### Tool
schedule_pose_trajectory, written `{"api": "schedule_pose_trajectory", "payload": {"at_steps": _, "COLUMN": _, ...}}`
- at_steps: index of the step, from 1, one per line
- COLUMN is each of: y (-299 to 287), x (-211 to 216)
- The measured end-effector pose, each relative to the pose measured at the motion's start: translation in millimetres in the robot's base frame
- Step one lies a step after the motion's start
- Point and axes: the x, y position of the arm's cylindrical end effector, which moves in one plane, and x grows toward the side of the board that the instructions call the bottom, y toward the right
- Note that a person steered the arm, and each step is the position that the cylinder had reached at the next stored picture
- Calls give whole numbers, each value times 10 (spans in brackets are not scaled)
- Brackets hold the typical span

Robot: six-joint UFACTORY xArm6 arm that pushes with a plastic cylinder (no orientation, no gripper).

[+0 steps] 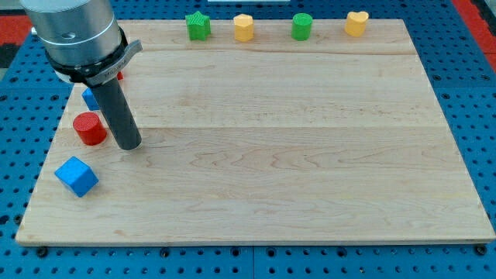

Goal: Touch the green star

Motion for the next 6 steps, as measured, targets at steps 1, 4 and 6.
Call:
{"api": "schedule_pose_trajectory", "payload": {"at_steps": 1, "y": 0, "x": 2}}
{"api": "schedule_pose_trajectory", "payload": {"at_steps": 4, "y": -39, "x": -141}}
{"api": "schedule_pose_trajectory", "payload": {"at_steps": 6, "y": 254, "x": -1411}}
